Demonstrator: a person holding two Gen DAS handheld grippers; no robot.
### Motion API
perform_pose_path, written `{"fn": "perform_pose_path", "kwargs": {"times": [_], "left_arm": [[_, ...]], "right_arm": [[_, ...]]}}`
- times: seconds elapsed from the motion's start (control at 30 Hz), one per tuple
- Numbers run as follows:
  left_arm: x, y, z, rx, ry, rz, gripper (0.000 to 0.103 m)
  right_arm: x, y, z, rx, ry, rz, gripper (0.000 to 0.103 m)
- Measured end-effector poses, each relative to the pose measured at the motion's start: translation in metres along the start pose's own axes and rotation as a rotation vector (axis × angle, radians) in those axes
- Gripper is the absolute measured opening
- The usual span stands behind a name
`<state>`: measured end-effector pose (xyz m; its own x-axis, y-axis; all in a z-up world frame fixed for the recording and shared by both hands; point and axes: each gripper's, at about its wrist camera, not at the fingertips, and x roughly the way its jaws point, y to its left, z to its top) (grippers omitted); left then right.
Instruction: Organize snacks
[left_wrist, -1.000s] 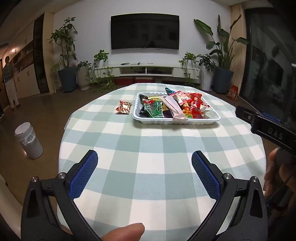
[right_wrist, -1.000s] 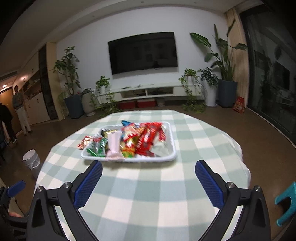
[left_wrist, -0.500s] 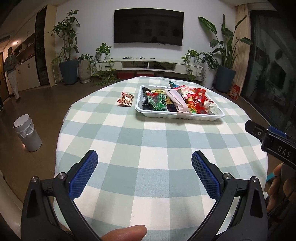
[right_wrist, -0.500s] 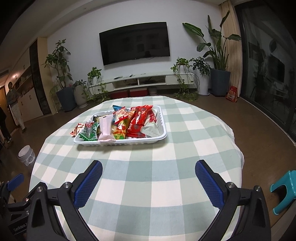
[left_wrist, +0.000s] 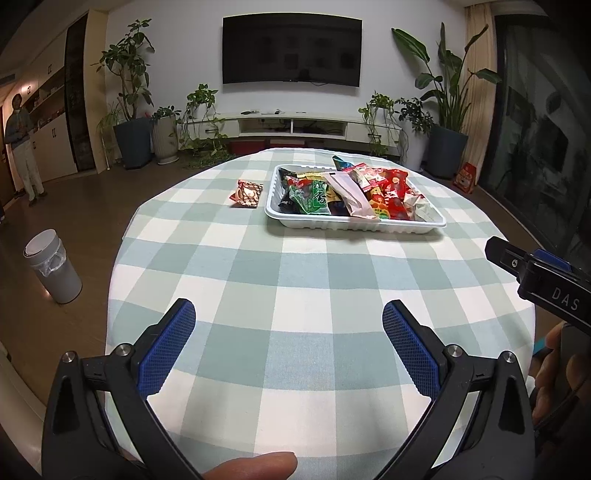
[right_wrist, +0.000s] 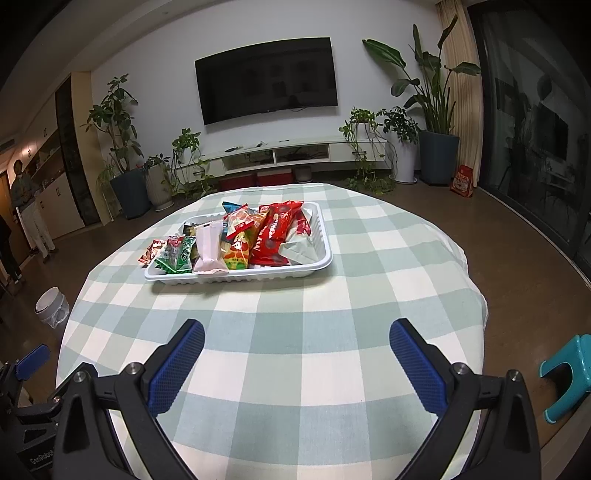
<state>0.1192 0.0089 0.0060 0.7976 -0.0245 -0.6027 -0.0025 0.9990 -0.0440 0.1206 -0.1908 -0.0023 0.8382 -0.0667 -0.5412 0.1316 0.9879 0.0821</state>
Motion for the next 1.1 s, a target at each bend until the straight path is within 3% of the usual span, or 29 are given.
{"fn": "perform_pose_path", "kwargs": {"times": [1.1], "left_arm": [[0.023,-0.004,-0.008,0.045,0.078,0.044,0.103]], "right_arm": [[-0.004,0.022,-0.027,-0.100,0.058,-0.058,0.103]]}}
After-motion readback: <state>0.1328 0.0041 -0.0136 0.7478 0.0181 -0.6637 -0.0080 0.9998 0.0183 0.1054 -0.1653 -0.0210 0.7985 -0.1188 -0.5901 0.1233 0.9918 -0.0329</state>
